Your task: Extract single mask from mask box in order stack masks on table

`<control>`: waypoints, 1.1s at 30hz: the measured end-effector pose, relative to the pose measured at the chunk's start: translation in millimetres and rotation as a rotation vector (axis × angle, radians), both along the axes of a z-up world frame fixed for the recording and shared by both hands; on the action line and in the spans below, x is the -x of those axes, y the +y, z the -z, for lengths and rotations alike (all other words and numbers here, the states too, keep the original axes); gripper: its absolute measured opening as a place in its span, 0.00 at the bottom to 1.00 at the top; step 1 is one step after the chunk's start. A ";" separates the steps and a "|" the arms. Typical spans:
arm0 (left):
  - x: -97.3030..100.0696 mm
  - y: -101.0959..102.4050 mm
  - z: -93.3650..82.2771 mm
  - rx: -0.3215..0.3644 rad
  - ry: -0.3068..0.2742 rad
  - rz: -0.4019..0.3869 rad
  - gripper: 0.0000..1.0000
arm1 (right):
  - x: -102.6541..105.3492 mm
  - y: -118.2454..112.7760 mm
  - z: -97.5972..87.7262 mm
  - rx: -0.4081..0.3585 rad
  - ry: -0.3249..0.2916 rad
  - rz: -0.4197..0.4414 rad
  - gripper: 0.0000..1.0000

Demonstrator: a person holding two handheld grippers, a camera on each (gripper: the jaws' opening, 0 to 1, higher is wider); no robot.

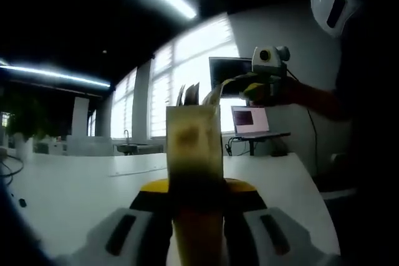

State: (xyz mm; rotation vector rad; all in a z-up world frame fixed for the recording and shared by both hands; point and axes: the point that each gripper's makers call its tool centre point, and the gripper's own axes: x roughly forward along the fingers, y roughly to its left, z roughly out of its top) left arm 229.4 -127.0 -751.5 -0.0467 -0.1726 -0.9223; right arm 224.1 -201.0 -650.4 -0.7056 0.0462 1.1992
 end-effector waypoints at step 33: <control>-0.2 -1.1 4.2 -0.017 0.014 0.001 0.33 | 9.7 49.7 18.7 0.329 -0.110 -0.256 0.15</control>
